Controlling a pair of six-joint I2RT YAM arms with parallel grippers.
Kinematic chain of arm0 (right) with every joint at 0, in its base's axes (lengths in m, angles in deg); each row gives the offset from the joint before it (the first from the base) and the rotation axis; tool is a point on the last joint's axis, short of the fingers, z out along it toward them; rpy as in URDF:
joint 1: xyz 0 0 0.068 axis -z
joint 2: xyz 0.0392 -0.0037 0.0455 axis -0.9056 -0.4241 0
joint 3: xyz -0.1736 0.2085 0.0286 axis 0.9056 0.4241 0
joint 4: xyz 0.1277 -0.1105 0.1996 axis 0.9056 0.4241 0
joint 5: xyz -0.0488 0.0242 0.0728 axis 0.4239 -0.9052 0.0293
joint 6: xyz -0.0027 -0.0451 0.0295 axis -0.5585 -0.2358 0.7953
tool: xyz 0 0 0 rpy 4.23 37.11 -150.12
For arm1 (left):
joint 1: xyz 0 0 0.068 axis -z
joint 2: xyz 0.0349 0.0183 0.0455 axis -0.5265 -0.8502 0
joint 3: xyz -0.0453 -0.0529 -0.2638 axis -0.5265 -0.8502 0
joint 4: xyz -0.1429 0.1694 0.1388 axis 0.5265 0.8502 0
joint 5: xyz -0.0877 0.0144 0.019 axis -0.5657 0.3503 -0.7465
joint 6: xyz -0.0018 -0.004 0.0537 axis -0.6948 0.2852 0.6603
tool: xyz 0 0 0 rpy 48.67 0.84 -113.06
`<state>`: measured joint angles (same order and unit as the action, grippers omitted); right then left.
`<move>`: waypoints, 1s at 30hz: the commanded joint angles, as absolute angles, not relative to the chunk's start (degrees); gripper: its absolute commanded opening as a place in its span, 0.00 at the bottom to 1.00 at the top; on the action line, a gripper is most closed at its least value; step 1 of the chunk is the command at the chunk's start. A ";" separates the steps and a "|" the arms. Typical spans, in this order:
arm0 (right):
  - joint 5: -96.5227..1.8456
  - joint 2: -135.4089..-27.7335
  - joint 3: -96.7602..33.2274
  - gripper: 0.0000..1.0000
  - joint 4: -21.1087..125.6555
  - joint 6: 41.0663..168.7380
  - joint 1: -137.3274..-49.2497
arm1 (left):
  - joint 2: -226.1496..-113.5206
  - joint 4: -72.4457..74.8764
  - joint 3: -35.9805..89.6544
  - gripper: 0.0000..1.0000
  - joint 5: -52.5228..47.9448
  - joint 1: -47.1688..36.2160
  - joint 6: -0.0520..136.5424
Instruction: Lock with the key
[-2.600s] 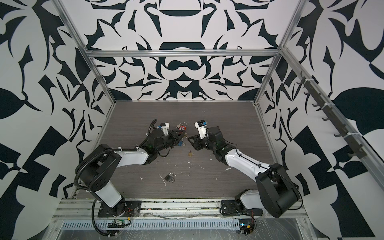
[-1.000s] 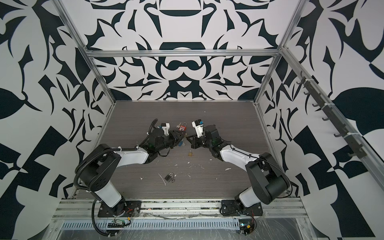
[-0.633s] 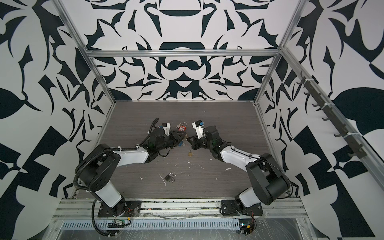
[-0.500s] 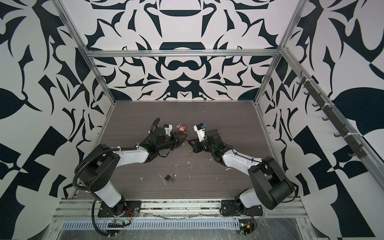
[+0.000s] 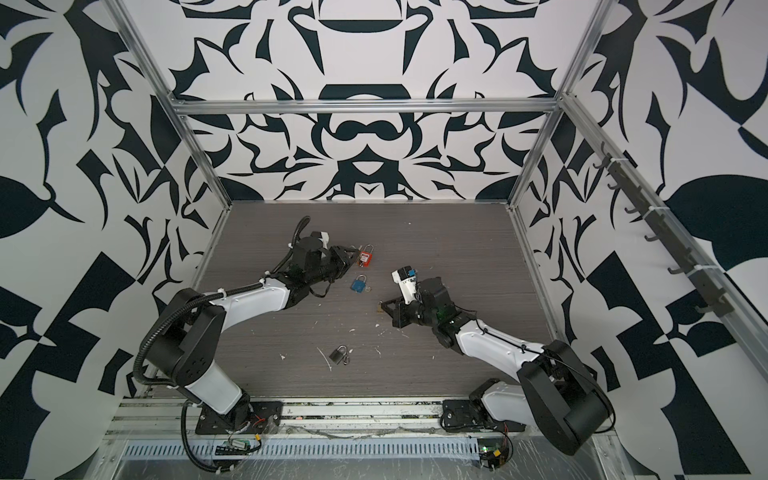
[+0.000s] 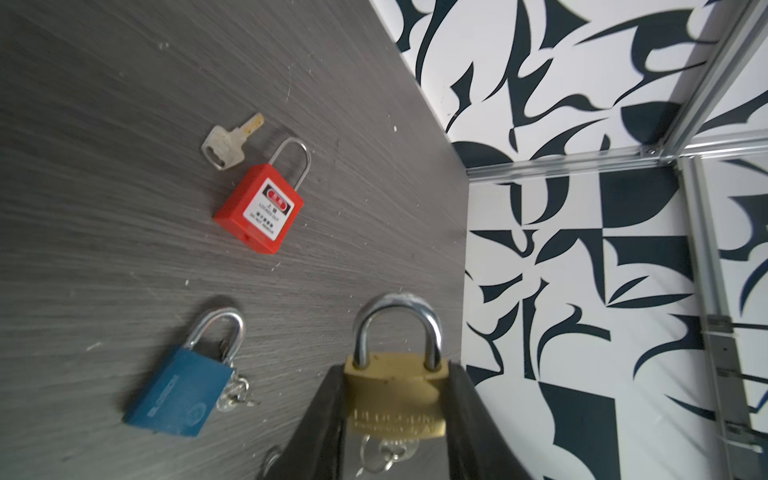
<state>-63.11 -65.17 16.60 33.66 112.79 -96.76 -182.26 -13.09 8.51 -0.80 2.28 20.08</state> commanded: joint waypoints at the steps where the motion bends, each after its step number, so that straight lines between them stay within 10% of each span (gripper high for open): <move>1: -60.10 -63.98 10.34 0.16 30.73 114.61 -96.95 | -179.18 6.60 17.95 0.00 2.87 5.15 34.22; 5: -57.87 -65.04 6.95 0.23 29.91 118.31 -96.98 | -180.40 26.59 27.45 0.00 10.73 7.59 40.80; 30: -65.12 -79.21 3.23 0.28 12.69 126.40 -96.92 | -177.94 24.69 25.39 0.00 9.82 8.05 35.26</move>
<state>-62.94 -79.18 5.52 17.92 124.79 -96.76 -179.20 24.72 26.06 9.78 8.00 35.49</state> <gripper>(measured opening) 0.281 0.360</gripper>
